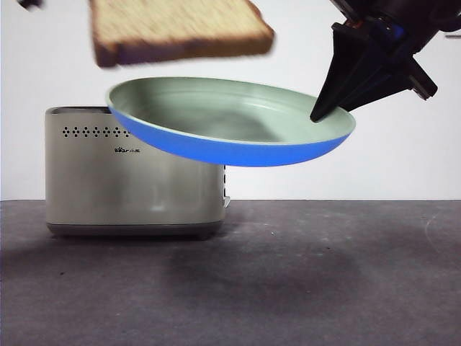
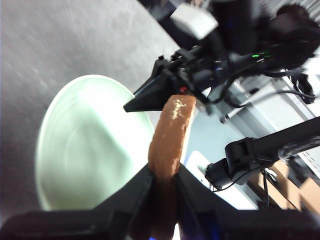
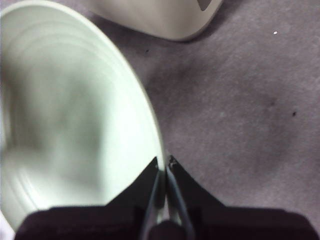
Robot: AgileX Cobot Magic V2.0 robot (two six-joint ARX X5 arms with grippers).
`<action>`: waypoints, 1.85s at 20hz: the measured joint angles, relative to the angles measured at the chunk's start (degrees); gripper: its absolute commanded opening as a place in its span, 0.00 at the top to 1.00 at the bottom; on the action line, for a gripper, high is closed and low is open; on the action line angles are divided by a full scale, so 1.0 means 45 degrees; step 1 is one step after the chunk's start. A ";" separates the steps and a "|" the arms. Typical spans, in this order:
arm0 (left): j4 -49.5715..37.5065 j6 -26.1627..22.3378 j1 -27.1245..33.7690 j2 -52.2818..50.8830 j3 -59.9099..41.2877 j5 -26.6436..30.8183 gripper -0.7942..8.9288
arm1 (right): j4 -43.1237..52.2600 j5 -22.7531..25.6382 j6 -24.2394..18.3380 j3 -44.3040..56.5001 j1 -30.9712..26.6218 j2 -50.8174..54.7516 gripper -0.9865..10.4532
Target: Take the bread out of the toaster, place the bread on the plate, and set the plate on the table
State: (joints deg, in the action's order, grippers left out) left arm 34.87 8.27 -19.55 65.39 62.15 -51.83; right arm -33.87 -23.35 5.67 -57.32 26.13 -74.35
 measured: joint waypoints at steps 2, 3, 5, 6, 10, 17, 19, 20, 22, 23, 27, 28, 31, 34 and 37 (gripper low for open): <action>-0.0651 0.0325 -0.0583 0.0947 0.0000 0.0680 0.93 | -0.0005 0.0107 0.0175 0.0000 0.0291 0.0000 0.93; -0.0787 0.0418 -0.0855 0.1355 0.0000 0.1069 0.93 | -0.0005 0.0223 0.0228 0.0000 0.0471 -0.0005 0.93; -0.0826 0.0505 -0.1321 0.2103 0.0000 0.1734 0.93 | -0.0019 0.0393 0.0272 0.0000 0.0724 -0.0005 0.93; -0.0845 0.0520 -0.1506 0.2414 0.0000 0.2074 0.93 | -0.0034 0.0442 0.0277 0.0000 0.0787 -0.0005 0.93; -0.0976 0.0612 -0.2035 0.3143 0.0000 0.3755 0.79 | -0.0185 0.0631 0.0272 0.0000 0.0884 -0.0005 0.93; -0.1015 0.0651 -0.2837 0.3162 0.0005 0.5071 0.33 | -0.0510 0.0767 0.0389 0.0000 0.0918 -0.0010 0.93; -0.1010 0.0641 -0.2992 0.3162 0.0024 0.5129 0.33 | -0.0748 0.0782 0.0466 0.0000 0.0918 -0.0010 0.93; -0.0903 0.0607 -0.3041 0.3162 0.0126 0.5353 0.33 | -0.0928 0.0811 0.0495 0.0000 0.0918 -0.0010 0.93; -0.0408 0.0287 -0.3167 0.3162 0.0593 0.5935 0.33 | -0.1122 0.0865 0.0588 0.0000 0.0918 -0.0010 0.93; -0.0155 0.0136 -0.3259 0.3162 0.0913 0.6285 0.33 | -0.1224 0.0865 0.0602 0.0000 0.0913 -0.0010 0.93; 0.0874 -0.0651 -0.3453 0.3162 0.2312 0.7499 0.33 | -0.1331 0.0631 0.0549 0.0000 0.0942 -0.0010 0.93; 0.1156 -0.0855 -0.3541 0.3167 0.2735 0.7640 0.34 | -0.1331 0.0631 0.0549 0.0000 0.0942 -0.0010 0.93; 0.2215 -0.1326 -0.3609 0.3162 0.4279 0.7966 0.34 | -0.1331 0.0670 0.0544 0.0000 0.0753 -0.0010 0.93; 0.3279 -0.1491 -0.3609 0.3084 0.5406 0.7975 0.54 | -0.1263 0.0665 0.0544 0.0000 0.0151 -0.0010 0.93; 0.4163 -0.1666 -0.3609 0.2555 0.6207 0.7961 0.93 | -0.1001 0.0675 0.0549 0.0000 -0.1010 -0.0010 0.93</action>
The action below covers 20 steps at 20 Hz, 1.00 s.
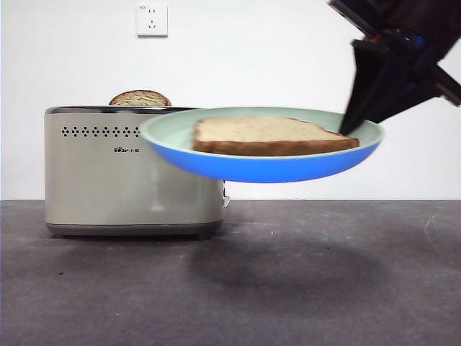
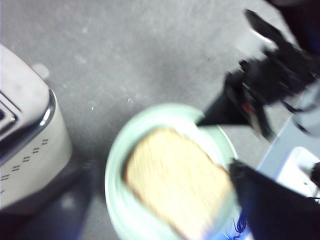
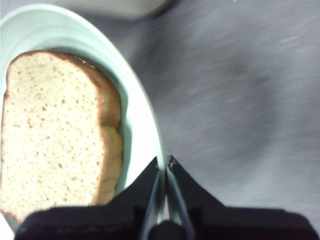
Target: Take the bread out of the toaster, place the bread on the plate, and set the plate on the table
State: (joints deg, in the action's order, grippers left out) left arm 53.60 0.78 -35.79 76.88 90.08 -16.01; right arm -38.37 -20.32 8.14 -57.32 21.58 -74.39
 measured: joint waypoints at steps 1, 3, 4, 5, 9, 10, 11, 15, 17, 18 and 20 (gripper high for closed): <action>0.0092 -0.0039 0.0000 -0.0228 0.0049 0.0005 0.93 | -0.0010 0.0005 -0.0005 0.0000 -0.0364 0.0000 0.93; 0.0238 -0.0078 0.0000 -0.0656 0.0058 0.0015 0.93 | 0.0083 0.0024 -0.0005 -0.0029 -0.1166 0.0000 0.93; 0.0267 -0.0112 0.0000 -0.0816 0.0058 0.0194 0.93 | 0.0335 0.0049 0.0000 -0.0063 -0.1520 0.0000 0.93; 0.0287 -0.0214 0.0000 -0.0928 0.0058 0.0597 0.93 | 0.0612 0.0049 0.0000 -0.0083 -0.1812 0.0000 0.93; 0.0321 -0.0636 -0.0102 -0.1307 0.0058 0.2608 0.93 | 0.1180 0.0039 0.0000 -0.0189 -0.2841 -0.0549 0.93; 0.0321 -0.0753 -0.0185 -0.1341 0.0058 0.2827 0.93 | 0.1336 0.0044 0.0000 -0.0189 -0.3055 -0.0937 0.93; 0.0321 -0.0879 -0.0272 -0.1345 0.0058 0.3026 0.93 | 0.1520 0.0044 0.0005 -0.0189 -0.3254 -0.1350 0.93; 0.0325 -0.1069 -0.0602 -0.1341 0.0058 0.3337 0.93 | 0.2667 0.0068 0.0170 -0.0189 -0.3623 -0.3104 0.93; 0.0350 -0.1078 -0.0787 -0.1341 0.0058 0.3332 0.93 | 0.3220 0.0063 0.0282 -0.0189 -0.3623 -0.4075 0.93; 0.0427 -0.1078 -0.0840 -0.1345 0.0058 0.3332 0.93 | 0.3478 0.0063 0.0345 -0.0189 -0.3623 -0.4541 0.93; 0.0651 -0.1078 -0.0845 -0.1341 0.0058 0.3332 0.93 | 0.3915 0.0024 0.0457 -0.0189 -0.3628 -0.5333 0.93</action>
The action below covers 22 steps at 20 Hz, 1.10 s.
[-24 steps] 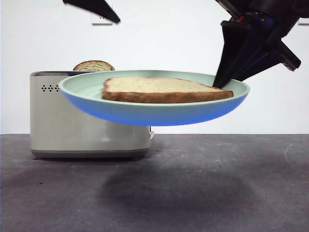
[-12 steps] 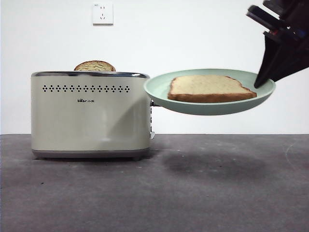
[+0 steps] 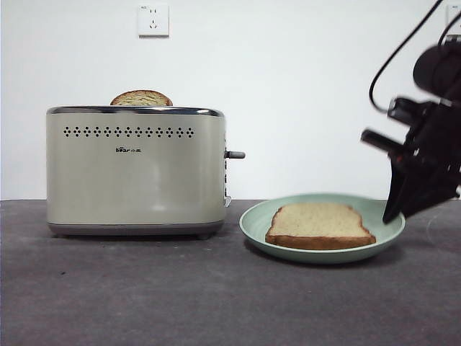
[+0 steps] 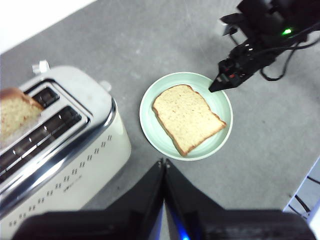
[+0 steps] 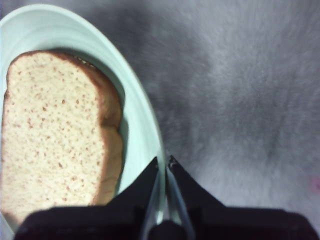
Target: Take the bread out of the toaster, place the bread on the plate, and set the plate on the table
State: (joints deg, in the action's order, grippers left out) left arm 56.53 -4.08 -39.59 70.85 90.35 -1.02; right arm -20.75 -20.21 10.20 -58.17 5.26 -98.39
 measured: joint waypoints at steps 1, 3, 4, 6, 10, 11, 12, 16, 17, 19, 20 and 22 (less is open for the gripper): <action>0.0121 0.0000 0.0000 -0.0005 0.0000 0.0005 0.93 | 0.0126 -0.0097 0.0107 0.0000 -0.0010 -0.0262 0.93; 0.0233 0.0000 0.0000 0.0000 0.0000 0.0000 0.93 | 0.0442 -0.0175 0.0219 -0.0058 -0.0044 -0.0661 0.93; 0.0233 0.0000 0.0000 -0.0005 0.0000 0.0000 0.93 | 0.0510 -0.0165 0.0238 -0.0073 -0.0063 -0.0782 0.93; 0.0238 0.0000 0.0000 -0.0005 0.0000 0.0000 0.93 | 0.0534 0.0083 0.0262 -0.0087 -0.0078 -0.0860 0.93; 0.0243 0.0000 0.0000 0.0000 0.0000 0.0000 0.93 | 0.0529 0.0389 0.0049 -0.0117 -0.0058 -0.0860 0.54; 0.0248 0.0000 0.0000 -0.0005 0.0000 0.0000 0.93 | 0.0525 0.0432 0.0000 -0.0117 -0.0068 -0.0860 0.46; 0.0248 0.0000 0.0000 0.0000 0.0000 0.0000 0.93 | 0.0525 0.0423 -0.0039 -0.0117 -0.0068 -0.0860 0.44; 0.0466 0.0000 0.0000 0.0000 0.0000 -0.0049 0.93 | -0.0505 0.0437 -0.0442 -0.0117 -0.0068 0.0350 0.45; 0.0491 0.0000 0.0000 -0.0005 0.0000 -0.0049 0.93 | -0.0835 0.0442 -0.0549 -0.0117 -0.0068 0.0996 0.45; 0.0481 0.0000 -0.0005 -0.0005 0.0000 -0.0053 0.93 | -0.1909 0.0170 -0.0772 -0.0117 -0.0063 0.2652 0.45; 0.0481 0.0000 0.0000 0.0000 0.0000 -0.0053 0.93 | -0.2657 -0.0131 -0.0957 -0.0117 -0.0010 0.3580 0.45; 0.0481 0.0000 0.0000 -0.0005 0.0000 -0.0053 0.93 | -0.4342 -0.0792 -0.1195 -0.0117 0.0340 0.5299 0.45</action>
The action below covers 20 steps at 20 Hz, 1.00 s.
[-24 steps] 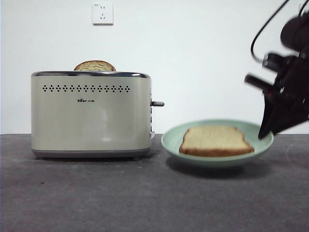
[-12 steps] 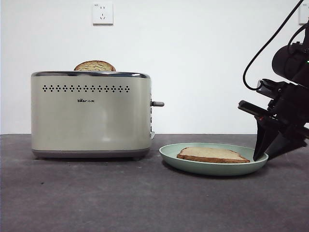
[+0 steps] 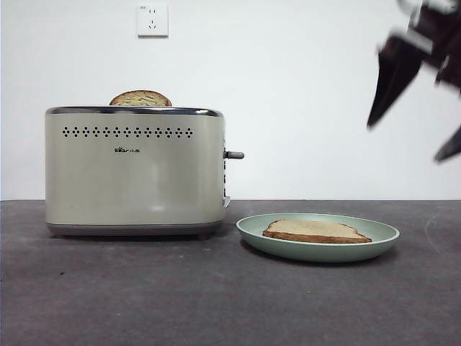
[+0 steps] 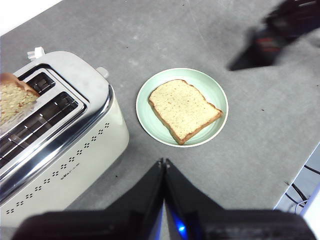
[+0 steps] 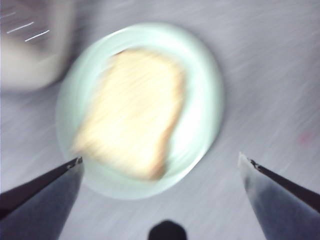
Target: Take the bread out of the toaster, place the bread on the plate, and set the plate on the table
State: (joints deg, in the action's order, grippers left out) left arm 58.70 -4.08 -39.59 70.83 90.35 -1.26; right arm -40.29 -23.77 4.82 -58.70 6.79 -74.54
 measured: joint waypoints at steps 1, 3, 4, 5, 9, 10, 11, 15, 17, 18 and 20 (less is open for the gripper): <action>0.0000 0.0000 0.0000 0.0000 0.0000 0.0000 0.93 | -0.0787 -0.0209 -0.0126 0.0000 0.0287 0.0811 0.48; 0.0000 0.0000 0.0000 0.0000 0.0000 0.0000 0.93 | -0.2331 -0.0369 -0.0325 0.0000 0.1103 0.2555 0.51; 0.0005 0.0000 0.0000 0.0005 0.0000 0.0000 0.93 | -0.3016 -0.0369 -0.0393 0.0000 0.1651 0.3405 0.51; 0.0044 0.0000 0.0000 0.0000 0.0000 0.0000 0.93 | -0.3453 -0.0374 -0.0413 0.0000 0.2103 0.4051 0.53; 0.0670 0.0000 0.0000 0.0000 0.0000 0.0000 0.93 | -0.4639 -0.0374 -0.0364 0.0000 0.3784 0.6455 0.88; 0.0670 0.0000 -0.0005 0.0005 0.0000 0.0000 0.93 | -0.4877 -0.0374 -0.0359 0.0000 0.4027 0.6902 0.92; 0.0670 0.0000 0.0000 0.0000 0.0000 0.0000 0.93 | -0.5076 -0.0374 -0.0364 0.0000 0.4163 0.7213 0.92; 0.0670 0.0000 0.0000 0.0000 0.0000 0.0000 0.93 | -0.5824 -0.0345 -0.0364 0.0000 0.4260 0.7631 0.92; 0.0670 0.0005 0.0000 0.0000 0.0000 0.0000 0.93 | -0.5940 -0.0340 -0.0364 0.0000 0.4260 0.7572 0.92; 0.0670 0.0005 0.0000 0.0000 0.0000 0.0000 0.93 | -0.5940 -0.0345 -0.0364 0.0000 0.4260 0.7563 0.91; 0.0670 0.0005 0.0000 0.0005 0.0000 0.0000 0.92 | -0.5945 -0.0345 -0.0364 0.0000 0.4260 0.7548 0.91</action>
State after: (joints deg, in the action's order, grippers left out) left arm 61.71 -4.05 -39.59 70.85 90.35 -1.26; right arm -67.05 -25.32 3.18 -58.70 25.96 -40.58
